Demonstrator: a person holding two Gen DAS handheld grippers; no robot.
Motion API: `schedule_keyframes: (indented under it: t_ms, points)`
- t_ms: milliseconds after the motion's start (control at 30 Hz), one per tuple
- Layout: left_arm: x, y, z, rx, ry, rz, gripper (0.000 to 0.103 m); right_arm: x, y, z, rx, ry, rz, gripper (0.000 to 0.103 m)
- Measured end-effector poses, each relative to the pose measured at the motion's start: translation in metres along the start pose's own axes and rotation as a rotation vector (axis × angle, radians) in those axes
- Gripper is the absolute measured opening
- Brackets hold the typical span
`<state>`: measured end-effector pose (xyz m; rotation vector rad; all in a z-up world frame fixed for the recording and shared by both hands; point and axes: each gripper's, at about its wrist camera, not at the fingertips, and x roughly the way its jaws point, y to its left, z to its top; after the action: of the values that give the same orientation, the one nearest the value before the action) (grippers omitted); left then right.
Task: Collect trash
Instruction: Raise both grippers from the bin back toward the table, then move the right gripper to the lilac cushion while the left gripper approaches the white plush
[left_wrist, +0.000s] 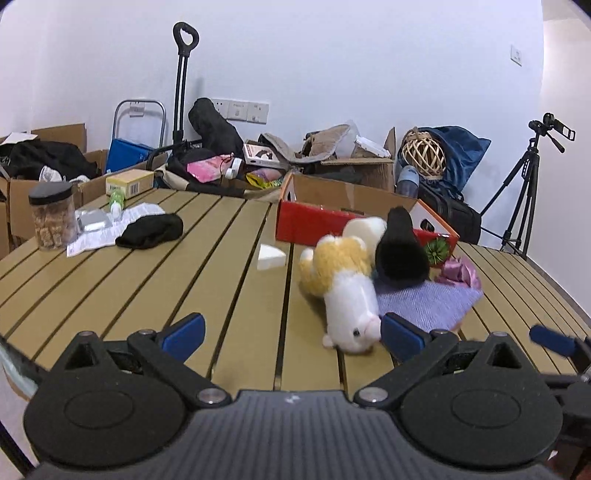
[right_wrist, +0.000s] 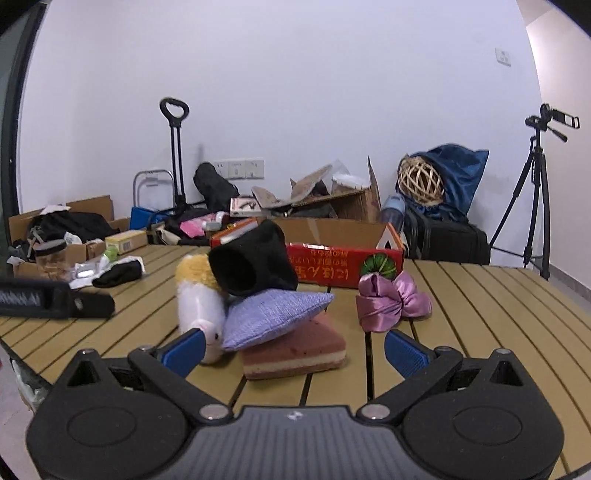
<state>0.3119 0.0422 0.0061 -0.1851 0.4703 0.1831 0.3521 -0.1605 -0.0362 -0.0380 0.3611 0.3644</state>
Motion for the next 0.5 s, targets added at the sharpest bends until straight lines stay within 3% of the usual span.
schedule_keyframes:
  t_ms: [200, 500]
  points:
    - [0.021, 0.004, 0.01, -0.023, 0.016, -0.01, 0.103, 0.036, 0.001, -0.008, -0.002, 0.094, 0.013, 0.103]
    - [0.038, 0.014, 0.006, -0.013, 0.058, 0.002, 0.103, 0.074, 0.006, -0.002, -0.029, 0.141, -0.006, 0.103]
